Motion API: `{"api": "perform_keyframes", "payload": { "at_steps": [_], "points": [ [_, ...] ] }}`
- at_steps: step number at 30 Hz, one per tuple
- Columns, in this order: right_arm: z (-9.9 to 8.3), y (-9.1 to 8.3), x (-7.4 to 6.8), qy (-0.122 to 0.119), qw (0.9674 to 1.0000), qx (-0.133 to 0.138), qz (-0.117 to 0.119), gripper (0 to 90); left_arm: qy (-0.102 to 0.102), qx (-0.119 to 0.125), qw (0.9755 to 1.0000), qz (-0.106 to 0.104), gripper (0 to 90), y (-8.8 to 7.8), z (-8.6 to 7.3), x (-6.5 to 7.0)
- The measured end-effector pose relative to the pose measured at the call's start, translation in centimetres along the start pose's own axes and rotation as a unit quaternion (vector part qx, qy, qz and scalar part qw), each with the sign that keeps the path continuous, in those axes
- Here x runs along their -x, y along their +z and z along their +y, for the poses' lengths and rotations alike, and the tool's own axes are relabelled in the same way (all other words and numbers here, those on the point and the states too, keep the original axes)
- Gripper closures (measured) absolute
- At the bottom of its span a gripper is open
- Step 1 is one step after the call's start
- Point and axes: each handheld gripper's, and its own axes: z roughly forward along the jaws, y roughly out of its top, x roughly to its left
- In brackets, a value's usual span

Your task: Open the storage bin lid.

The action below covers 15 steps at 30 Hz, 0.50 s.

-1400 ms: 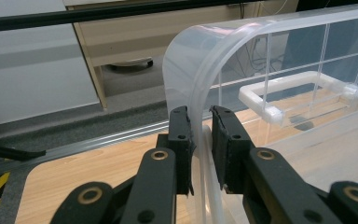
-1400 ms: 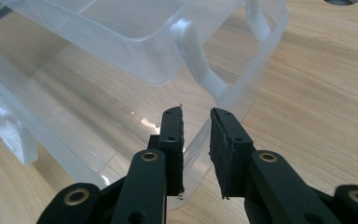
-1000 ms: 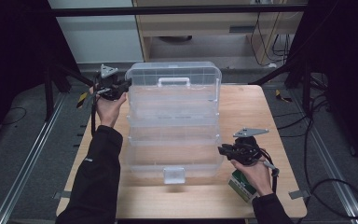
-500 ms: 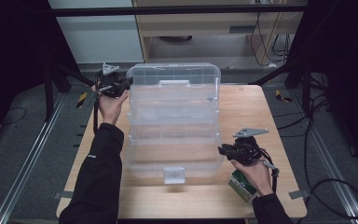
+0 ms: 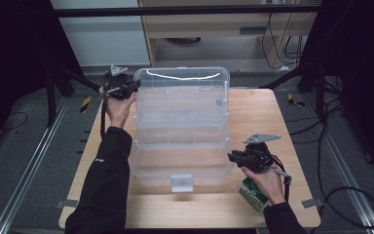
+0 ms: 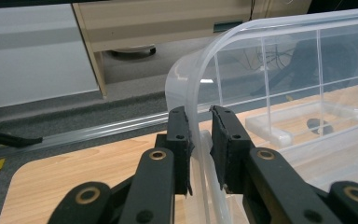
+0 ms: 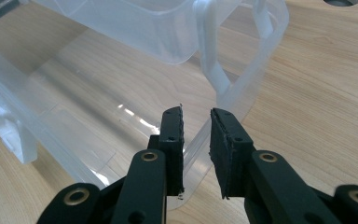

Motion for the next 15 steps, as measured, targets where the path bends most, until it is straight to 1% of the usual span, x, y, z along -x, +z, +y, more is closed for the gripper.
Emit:
{"api": "perform_keyframes", "payload": {
  "at_steps": [3,8,15],
  "points": [
    [0.0,0.0,0.0,0.0,1.0,0.0,0.0,74.8,-0.005,-0.002,1.0,0.001,77.3,0.5,-0.1,-0.1],
    [0.0,0.0,0.0,-0.001,1.0,0.0,0.0,74.8,-0.006,-0.006,1.0,0.003,77.2,1.1,-0.1,-0.2],
    [0.0,0.0,-0.1,-0.003,1.0,0.0,-0.003,74.9,-0.011,-0.009,0.9999,0.0,77.0,1.6,-0.2,-0.4]
  ]
}}
